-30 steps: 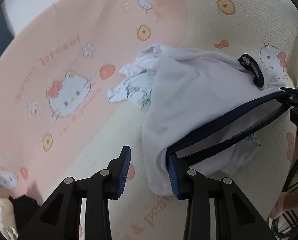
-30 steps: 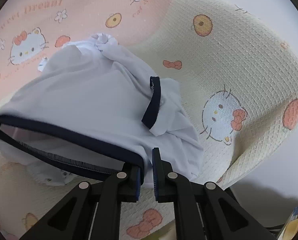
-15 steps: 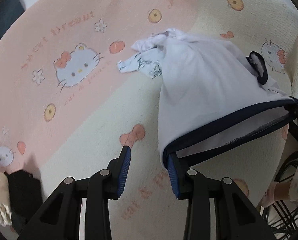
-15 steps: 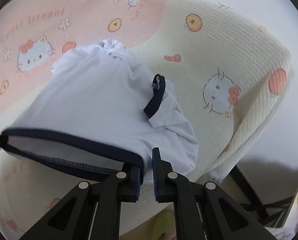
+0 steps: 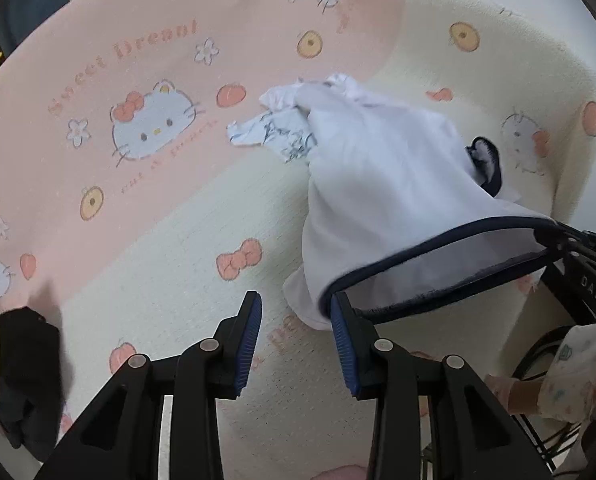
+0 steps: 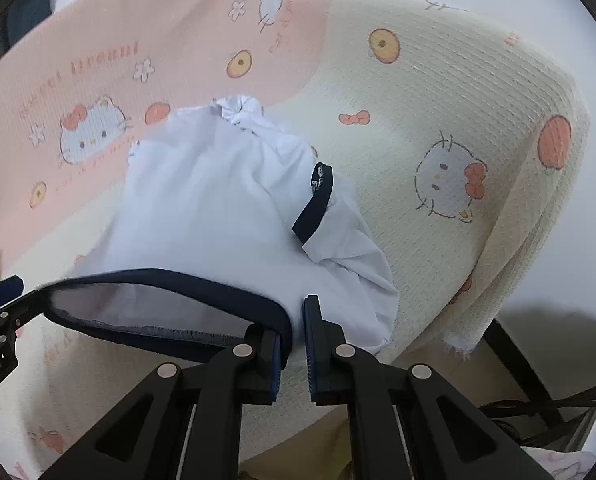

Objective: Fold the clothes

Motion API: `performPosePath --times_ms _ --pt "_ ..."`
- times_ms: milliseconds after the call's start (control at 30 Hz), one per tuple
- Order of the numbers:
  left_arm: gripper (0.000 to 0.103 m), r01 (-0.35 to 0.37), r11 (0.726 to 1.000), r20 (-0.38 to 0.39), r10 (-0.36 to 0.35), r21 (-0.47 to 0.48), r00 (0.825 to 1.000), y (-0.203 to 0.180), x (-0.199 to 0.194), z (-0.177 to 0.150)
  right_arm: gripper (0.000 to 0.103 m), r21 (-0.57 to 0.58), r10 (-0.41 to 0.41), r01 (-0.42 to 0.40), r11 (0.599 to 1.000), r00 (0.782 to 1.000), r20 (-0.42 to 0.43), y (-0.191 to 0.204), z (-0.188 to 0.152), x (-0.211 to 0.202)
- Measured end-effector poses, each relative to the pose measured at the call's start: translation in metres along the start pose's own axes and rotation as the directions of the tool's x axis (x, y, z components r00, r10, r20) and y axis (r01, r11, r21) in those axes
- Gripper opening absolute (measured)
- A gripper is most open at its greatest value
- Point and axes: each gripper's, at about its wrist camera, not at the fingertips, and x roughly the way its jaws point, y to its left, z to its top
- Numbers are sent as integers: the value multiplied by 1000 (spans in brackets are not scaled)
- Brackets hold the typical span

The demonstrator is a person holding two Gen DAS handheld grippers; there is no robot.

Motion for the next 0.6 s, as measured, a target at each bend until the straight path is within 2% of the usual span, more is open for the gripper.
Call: performPosePath --times_ms 33,133,200,233,267,333,433,600 --pt "33 4 1000 10 -4 9 1000 0 -4 0 7 8 21 -21 1000 1000 -5 -3 0 -1" --pt "35 76 996 2 -76 -38 997 4 -12 -2 13 12 96 -96 995 995 -5 -6 0 -7" --pt "47 125 990 -2 -125 -72 992 7 -16 -3 40 -3 128 -127 992 992 17 -3 -1 -15" --pt "61 149 985 -3 -150 -88 989 9 -19 -4 48 -11 143 -143 990 989 28 -1 -2 -19" --pt "69 173 979 -4 -175 -105 985 11 -21 -4 58 -20 159 -159 987 987 38 0 -2 -23" --pt "70 187 971 -7 -190 -149 982 15 -21 -4 62 -42 187 -185 982 980 60 3 -3 -31" --pt "70 180 966 -26 -188 -185 982 19 -18 -1 65 -111 175 -165 980 981 88 16 -2 -38" --pt "70 150 968 -47 -163 -199 986 25 -11 -1 65 -103 169 -163 981 984 58 15 1 -30"
